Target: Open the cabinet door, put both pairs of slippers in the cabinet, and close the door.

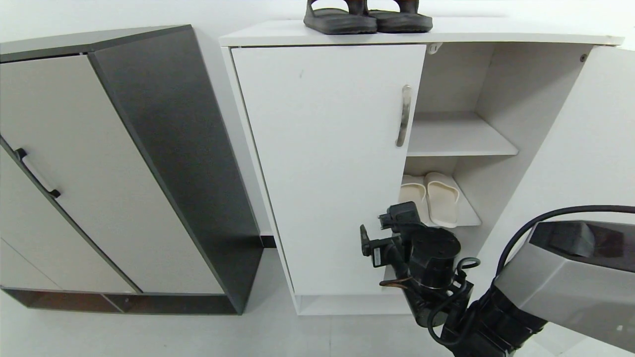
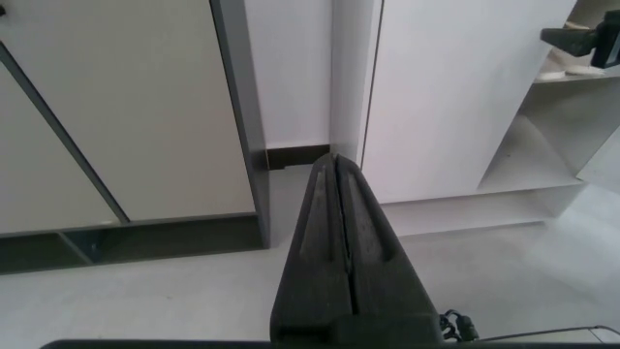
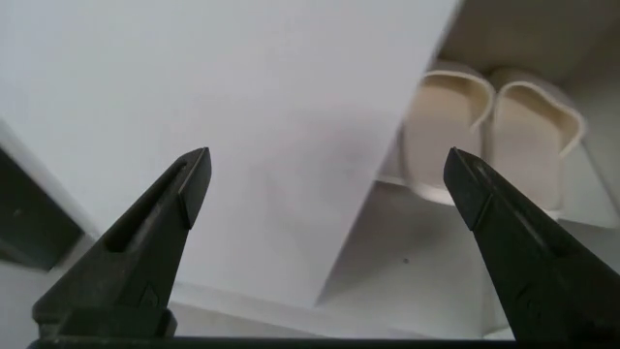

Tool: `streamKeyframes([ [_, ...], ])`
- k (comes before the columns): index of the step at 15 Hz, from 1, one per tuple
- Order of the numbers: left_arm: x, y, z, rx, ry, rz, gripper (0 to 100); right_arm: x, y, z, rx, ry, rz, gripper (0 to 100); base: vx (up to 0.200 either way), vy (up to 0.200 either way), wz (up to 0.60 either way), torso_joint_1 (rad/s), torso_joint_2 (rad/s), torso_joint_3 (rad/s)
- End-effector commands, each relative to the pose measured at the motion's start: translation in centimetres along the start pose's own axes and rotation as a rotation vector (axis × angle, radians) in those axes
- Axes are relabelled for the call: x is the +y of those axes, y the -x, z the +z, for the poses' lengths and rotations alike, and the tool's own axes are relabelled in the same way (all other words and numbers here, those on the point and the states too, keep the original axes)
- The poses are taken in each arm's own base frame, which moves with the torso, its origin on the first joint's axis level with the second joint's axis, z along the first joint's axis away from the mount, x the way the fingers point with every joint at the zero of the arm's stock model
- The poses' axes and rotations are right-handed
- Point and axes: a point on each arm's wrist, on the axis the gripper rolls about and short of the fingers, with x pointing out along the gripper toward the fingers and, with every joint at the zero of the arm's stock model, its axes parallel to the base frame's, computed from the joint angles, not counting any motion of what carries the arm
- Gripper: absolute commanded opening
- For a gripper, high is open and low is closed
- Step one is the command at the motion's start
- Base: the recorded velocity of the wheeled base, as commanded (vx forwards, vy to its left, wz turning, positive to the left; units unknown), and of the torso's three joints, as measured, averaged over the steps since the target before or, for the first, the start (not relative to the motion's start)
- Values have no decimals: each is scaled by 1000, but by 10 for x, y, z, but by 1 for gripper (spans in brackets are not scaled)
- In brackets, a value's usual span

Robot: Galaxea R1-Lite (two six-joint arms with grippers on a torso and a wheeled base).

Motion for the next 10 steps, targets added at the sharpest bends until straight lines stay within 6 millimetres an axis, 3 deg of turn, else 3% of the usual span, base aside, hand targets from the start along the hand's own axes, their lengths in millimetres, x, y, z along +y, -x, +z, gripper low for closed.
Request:
streamKeyframes([
  [1,0,0,0,0,0,-1,0,1,-1,-5,8,7,6,100,0,0,0,0,0,0],
  [10,0,0,0,0,0,-1,0,4,12,10,-84,7,85,100,0,0,0,0,0,0],
])
